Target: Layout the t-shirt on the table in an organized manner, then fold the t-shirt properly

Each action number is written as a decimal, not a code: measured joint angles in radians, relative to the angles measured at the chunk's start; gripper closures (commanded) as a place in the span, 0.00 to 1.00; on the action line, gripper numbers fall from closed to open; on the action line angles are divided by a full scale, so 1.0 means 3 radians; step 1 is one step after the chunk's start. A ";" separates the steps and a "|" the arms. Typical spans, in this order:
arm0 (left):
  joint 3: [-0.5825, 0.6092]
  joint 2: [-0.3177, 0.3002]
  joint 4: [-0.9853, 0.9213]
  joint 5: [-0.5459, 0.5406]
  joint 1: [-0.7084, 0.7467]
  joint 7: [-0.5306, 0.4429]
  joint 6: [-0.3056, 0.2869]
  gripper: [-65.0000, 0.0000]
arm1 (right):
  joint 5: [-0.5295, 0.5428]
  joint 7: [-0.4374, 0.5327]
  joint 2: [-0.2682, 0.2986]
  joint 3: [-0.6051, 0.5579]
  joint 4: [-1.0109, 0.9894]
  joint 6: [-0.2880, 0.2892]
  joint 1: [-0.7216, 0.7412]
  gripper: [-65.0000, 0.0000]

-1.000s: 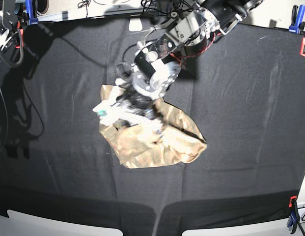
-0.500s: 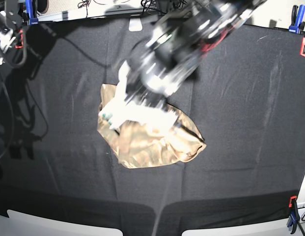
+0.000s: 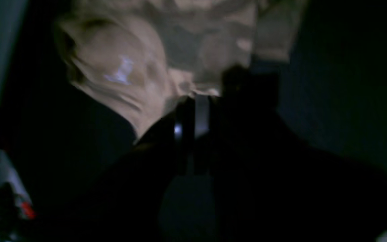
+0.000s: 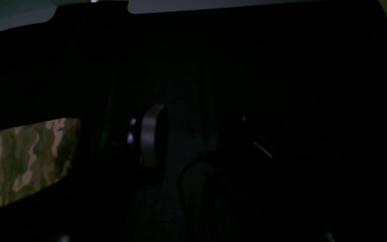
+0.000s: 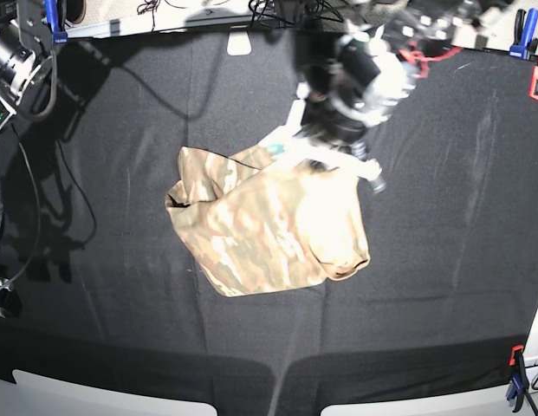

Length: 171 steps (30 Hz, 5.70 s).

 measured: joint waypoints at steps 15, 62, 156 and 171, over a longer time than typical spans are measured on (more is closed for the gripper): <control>0.0000 0.0022 0.0003 -0.0114 0.0000 -0.0159 -0.0111 0.93 | 0.0076 0.0003 -0.0275 -0.0001 -0.0001 0.0000 0.0000 0.58; -0.0064 0.1288 -0.1623 -0.0065 -0.0064 -0.1250 0.0262 0.54 | -0.1848 0.1933 -0.1834 -0.1517 -0.2865 -0.0140 0.0936 0.58; -0.1153 0.0036 -0.2052 -0.0281 -0.0916 -0.0640 0.0299 0.54 | -0.0544 0.0595 -0.1414 -0.1798 -0.0413 0.0108 -0.0882 0.62; -0.1151 -0.0324 -0.2052 -0.0320 -0.1170 -0.0449 0.0537 0.54 | -0.0579 0.0535 -0.2060 -0.1798 -0.0135 0.0108 -0.1151 0.62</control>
